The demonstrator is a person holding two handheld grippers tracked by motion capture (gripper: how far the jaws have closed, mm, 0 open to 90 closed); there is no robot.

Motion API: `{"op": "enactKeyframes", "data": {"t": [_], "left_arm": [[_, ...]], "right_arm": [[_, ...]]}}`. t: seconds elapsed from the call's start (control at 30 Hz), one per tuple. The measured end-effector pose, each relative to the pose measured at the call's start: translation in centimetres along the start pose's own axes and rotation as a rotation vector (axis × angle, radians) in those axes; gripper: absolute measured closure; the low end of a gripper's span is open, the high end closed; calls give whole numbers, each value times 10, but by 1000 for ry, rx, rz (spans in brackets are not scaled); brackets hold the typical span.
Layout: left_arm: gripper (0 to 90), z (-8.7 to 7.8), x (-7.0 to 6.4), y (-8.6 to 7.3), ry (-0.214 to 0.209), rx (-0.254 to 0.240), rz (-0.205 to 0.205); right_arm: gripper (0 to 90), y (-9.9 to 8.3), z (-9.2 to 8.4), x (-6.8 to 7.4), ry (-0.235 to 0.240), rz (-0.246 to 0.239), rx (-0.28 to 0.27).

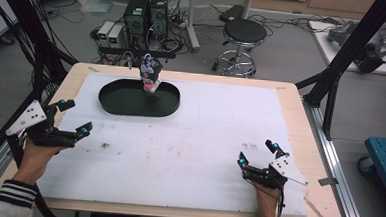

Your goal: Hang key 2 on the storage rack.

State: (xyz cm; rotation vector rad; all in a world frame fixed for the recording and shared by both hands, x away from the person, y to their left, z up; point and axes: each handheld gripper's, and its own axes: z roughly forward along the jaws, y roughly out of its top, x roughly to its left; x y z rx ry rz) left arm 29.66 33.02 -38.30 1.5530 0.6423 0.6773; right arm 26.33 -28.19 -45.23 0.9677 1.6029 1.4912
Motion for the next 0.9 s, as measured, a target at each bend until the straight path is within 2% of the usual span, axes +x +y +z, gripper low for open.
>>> {"op": "enactKeyframes", "data": {"t": [0.2, 0.33, 0.47, 0.6, 0.67, 0.77, 0.9], "left_arm": [[17, -7, -8, -25, 25, -22, -13], [17, -11, -18, -45, 61, -71, -29], [17, -10, -21, -59, 62, -44, -49], [17, -6, -21, -64, 44, -2, -50], [17, -5, -21, -67, 48, 11, -49], [17, -6, -20, -68, 56, -5, -68], [17, -6, -20, -68, 56, -2, -56]], "right_arm": [[5, 0, 0, 0, 0, 2, -1], [5, 0, 0, 0, 1, 3, 1], [5, 0, 0, 0, -1, 0, 0], [5, 0, 0, 0, -1, 0, 0], [5, 0, 0, 0, -1, 0, 0], [5, 0, 0, 0, 0, -5, -1], [5, 0, 0, 0, -3, 4, -1]]}}
